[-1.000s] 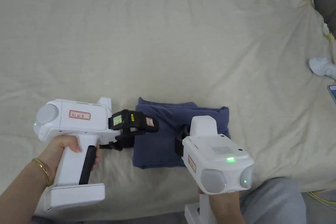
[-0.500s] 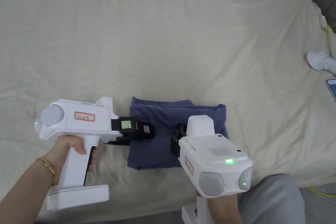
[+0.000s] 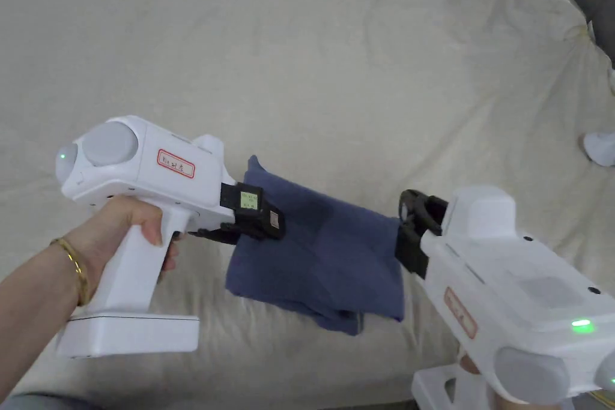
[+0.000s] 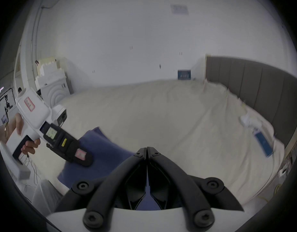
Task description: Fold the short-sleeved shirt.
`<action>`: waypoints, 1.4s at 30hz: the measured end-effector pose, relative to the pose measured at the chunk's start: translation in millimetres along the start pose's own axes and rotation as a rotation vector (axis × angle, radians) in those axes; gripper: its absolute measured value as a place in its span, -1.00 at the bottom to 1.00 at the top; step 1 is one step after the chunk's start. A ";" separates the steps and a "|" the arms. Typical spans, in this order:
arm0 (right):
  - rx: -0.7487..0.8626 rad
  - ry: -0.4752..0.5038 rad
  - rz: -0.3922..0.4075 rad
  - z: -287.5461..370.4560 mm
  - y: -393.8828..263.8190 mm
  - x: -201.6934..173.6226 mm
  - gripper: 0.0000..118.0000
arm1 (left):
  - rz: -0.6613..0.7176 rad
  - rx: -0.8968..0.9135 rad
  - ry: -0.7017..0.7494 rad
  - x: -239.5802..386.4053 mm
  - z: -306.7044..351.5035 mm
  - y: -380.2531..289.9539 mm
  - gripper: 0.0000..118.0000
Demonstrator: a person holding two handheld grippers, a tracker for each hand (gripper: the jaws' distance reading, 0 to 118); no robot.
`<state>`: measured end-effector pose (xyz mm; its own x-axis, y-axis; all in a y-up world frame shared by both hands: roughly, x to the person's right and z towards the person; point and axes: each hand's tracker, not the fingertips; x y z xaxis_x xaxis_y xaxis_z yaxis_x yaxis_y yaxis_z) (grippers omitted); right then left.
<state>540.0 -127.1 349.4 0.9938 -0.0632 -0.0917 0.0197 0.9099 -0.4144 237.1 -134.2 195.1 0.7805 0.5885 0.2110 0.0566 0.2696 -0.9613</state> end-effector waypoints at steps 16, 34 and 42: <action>-0.013 -0.114 0.017 -0.4 18.1 -0.1 -1.00 | 0.230 0.133 0.681 -211.9 209.8 12.7 -0.68; -0.108 -0.194 0.014 -21.8 22.4 -32.5 -1.00 | 0.151 0.296 1.442 -347.7 242.8 11.0 0.63; -0.001 -0.150 0.044 -0.5 43.8 -20.8 -1.00 | -0.014 0.893 1.219 -181.5 262.8 -7.4 0.47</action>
<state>520.1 -86.2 332.7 0.9989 0.0388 0.0269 -0.0241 0.9099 -0.4142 -68.7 -42.7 210.4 0.8323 -0.2709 -0.4837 0.0320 0.8945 -0.4459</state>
